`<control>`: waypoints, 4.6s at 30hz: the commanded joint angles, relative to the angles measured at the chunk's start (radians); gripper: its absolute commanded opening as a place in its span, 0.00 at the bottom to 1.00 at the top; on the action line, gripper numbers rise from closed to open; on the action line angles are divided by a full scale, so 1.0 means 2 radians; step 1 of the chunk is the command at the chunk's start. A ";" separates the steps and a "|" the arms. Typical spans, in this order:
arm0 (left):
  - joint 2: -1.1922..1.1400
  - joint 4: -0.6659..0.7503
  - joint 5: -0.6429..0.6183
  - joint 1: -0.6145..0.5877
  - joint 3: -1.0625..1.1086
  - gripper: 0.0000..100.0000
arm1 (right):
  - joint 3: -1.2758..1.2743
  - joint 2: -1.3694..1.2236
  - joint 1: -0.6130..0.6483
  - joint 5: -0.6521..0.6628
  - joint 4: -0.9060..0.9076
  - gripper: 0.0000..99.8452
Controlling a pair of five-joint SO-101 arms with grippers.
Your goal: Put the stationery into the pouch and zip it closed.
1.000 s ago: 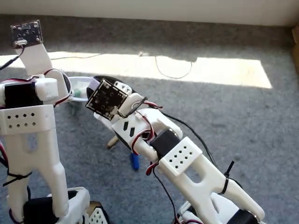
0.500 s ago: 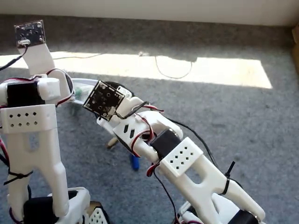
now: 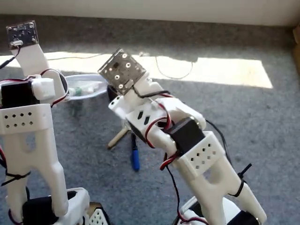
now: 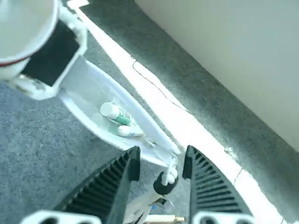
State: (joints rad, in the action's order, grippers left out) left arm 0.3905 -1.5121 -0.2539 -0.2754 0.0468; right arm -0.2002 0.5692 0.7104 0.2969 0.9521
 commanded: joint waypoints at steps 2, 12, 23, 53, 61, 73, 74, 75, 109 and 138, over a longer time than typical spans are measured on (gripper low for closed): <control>0.004 0.010 -0.001 -0.015 -0.018 0.01 | 0.073 0.005 -0.031 -0.051 0.063 0.15; 0.006 0.011 -0.001 -0.059 -0.019 0.01 | 0.072 0.003 -0.052 -0.126 0.149 0.15; 0.008 0.008 -0.001 -0.115 -0.019 0.01 | -0.003 -0.127 -0.051 -0.212 0.080 0.15; 0.008 0.008 -0.001 -0.118 -0.015 0.01 | -0.001 -0.382 -0.044 -0.215 -0.078 0.15; 0.008 0.007 0.000 -0.118 -0.014 0.01 | 0.013 -0.412 -0.040 -0.215 -0.076 0.15; 0.008 0.007 0.001 -0.118 -0.014 0.01 | 0.013 -0.412 -0.041 -0.166 -0.075 0.03; 0.008 0.007 0.001 -0.118 -0.014 0.01 | 0.013 -0.412 -0.042 -0.165 -0.075 0.03; 0.008 0.007 0.001 -0.118 -0.014 0.01 | 0.013 -0.411 -0.042 -0.165 -0.075 0.03; 0.009 -0.033 -0.001 -0.023 -0.055 0.01 | -0.133 -0.079 -0.077 -0.163 -0.053 0.03; 0.008 -0.043 -0.001 0.023 -0.052 0.01 | -0.169 0.213 -0.022 -0.162 -0.066 0.03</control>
State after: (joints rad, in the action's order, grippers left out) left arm 0.3890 -1.5934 -0.2539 -0.2585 -0.0008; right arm -0.5777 0.9620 0.6291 -0.0422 0.8370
